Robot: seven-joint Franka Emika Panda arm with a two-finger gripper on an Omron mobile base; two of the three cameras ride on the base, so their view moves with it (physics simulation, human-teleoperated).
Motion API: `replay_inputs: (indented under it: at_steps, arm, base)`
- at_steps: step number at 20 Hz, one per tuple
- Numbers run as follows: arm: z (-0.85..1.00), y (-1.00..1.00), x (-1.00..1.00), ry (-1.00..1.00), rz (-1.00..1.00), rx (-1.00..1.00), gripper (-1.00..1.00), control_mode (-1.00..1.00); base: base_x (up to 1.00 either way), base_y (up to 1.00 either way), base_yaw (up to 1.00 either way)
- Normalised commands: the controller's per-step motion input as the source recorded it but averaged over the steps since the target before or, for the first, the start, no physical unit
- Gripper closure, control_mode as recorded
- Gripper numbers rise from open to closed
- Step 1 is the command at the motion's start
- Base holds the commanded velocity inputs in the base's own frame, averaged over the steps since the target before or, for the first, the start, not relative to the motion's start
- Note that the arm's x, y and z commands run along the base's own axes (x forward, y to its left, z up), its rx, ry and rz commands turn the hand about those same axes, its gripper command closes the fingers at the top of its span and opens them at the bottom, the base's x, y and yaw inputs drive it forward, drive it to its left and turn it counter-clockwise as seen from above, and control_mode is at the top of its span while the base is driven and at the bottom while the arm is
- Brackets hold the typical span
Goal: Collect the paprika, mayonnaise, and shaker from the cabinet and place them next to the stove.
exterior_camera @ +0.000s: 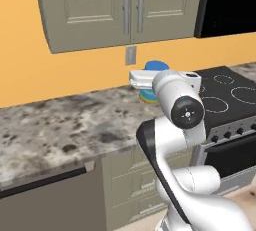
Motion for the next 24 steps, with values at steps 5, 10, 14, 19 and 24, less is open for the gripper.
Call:
replay_inputs:
  at_steps: [5,10,14,19,24]
  arm:
    - [0.0,0.0,0.0,0.0,0.0,0.0,1.0,1.0]
    - [0.0,0.0,0.0,0.0,0.0,0.0,1.0,1.0]
    - [0.0,0.0,0.0,0.0,0.0,0.0,1.0,1.0]
    - [-0.33,-0.36,0.23,0.01,0.17,0.07,1.0,-1.0]
    - [-0.66,-0.68,0.4,0.03,0.3,0.06,1.0,-1.0]
  base:
    - [0.48,-0.68,0.16]
    - [0.52,-0.37,0.28]
    - [0.49,-0.37,0.3]
    - [0.17,-0.19,0.11]
    - [0.0,0.0,0.0]
